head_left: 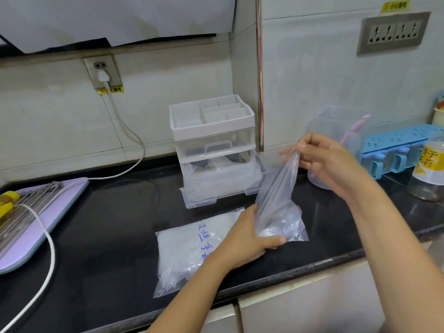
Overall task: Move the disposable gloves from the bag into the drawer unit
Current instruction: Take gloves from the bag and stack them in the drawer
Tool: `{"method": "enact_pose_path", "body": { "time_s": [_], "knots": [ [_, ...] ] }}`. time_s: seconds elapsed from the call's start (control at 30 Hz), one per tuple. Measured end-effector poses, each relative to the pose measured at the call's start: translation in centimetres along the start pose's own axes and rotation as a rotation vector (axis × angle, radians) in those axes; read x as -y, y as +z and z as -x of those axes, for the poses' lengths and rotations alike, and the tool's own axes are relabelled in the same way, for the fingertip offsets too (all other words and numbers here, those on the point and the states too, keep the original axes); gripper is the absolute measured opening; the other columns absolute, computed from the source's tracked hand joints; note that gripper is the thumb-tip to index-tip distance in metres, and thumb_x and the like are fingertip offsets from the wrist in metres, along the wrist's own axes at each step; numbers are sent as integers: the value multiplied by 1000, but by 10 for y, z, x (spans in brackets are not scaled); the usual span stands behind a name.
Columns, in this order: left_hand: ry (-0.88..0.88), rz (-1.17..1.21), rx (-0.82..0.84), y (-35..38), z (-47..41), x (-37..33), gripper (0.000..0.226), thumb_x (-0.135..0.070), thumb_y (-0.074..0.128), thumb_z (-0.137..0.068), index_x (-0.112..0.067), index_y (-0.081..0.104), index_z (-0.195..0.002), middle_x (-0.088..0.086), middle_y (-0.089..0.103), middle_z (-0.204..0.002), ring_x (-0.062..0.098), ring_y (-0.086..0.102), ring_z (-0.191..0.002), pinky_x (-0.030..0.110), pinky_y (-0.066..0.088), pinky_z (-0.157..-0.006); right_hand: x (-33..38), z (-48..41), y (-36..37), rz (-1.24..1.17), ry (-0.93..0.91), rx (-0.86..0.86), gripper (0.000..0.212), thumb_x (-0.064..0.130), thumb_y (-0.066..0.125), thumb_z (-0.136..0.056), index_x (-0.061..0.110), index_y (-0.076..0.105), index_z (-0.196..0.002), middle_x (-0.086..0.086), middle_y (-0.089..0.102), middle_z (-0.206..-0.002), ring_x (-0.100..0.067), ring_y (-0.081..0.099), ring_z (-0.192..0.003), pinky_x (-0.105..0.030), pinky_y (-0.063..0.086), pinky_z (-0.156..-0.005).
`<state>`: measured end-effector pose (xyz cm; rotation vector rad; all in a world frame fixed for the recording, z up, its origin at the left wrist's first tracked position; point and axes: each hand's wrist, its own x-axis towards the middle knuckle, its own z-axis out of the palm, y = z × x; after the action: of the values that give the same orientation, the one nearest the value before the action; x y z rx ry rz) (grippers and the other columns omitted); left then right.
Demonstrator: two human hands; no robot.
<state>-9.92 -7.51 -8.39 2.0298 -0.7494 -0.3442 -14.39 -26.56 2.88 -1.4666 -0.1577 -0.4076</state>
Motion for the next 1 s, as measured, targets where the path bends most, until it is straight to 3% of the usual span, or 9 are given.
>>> {"method": "enact_pose_path", "body": {
  "time_s": [0.17, 0.23, 0.33, 0.47, 0.6, 0.7, 0.83, 0.9, 1.0],
  "knots": [
    [1, 94, 32, -41, 2, -23, 105, -67, 71, -67, -23, 24, -149, -10, 33, -149, 7, 37, -135, 29, 32, -112, 48, -15, 2, 55, -91, 228, 12, 13, 47, -87, 12, 43, -77, -12, 73, -92, -20, 68, -82, -23, 52, -73],
    [26, 170, -46, -58, 1, -38, 102, -66, 67, -67, -21, 26, -148, -4, 37, -149, 9, 42, -131, 28, 35, -109, 64, -23, 5, 105, -88, 347, 12, 13, 47, -87, 12, 43, -77, -15, 73, -92, -20, 67, -83, -22, 51, -72],
    [112, 187, -151, -76, -2, -60, 102, -67, 69, -60, -24, 32, -145, -13, 45, -136, 3, 46, -124, 18, 38, -98, 77, -38, 14, 259, -81, 452, 14, 16, 51, -91, 13, 46, -78, -18, 71, -96, -22, 65, -90, -22, 48, -73],
    [167, 152, -243, -84, -11, -78, 56, -36, 77, -77, -27, 53, -127, -17, 59, -121, -6, 55, -109, 12, 42, -88, 83, -52, 28, 360, -76, 467, 12, 20, 51, -91, 11, 49, -82, -18, 70, -93, -18, 66, -84, -21, 49, -72],
    [167, 304, -211, -85, -19, -81, 3, -14, 65, -88, -13, 67, -87, -3, 72, -86, 7, 67, -85, 19, 52, -86, 82, -62, 33, 375, -47, 391, 11, 16, 53, -92, 11, 51, -83, -1, 67, -71, -10, 61, -64, -18, 50, -64],
    [142, 500, -218, -94, -21, -79, 16, -8, 56, -93, -13, 61, -79, -5, 67, -68, 12, 66, -72, 23, 53, -78, 77, -71, 21, 424, 10, 299, 10, 10, 58, -91, 11, 56, -81, 1, 64, -68, -9, 57, -60, -14, 48, -58],
    [118, 462, -265, -113, -24, -77, 13, -21, 61, -88, -15, 63, -78, 4, 67, -81, 21, 61, -84, 34, 48, -86, 67, -80, 5, 486, 133, 265, 6, 5, 64, -86, 10, 60, -84, -8, 66, -76, -16, 57, -70, -18, 50, -66],
    [96, 425, -297, -124, -27, -79, 15, -17, 59, -90, -15, 63, -76, 4, 67, -79, 21, 61, -83, 37, 49, -91, 63, -84, 1, 490, 188, 286, 9, 1, 65, -84, 9, 62, -88, -6, 70, -76, -13, 61, -69, -16, 52, -63],
    [66, 288, -259, -139, -26, -86, 17, -16, 55, -95, -16, 59, -78, -4, 52, -64, 8, 55, -53, 23, 56, -66, 60, -87, 0, 705, 282, 406, 18, 1, 67, -84, 8, 65, -100, -4, 70, -77, -7, 64, -64, -14, 51, -63]
  ]
}}
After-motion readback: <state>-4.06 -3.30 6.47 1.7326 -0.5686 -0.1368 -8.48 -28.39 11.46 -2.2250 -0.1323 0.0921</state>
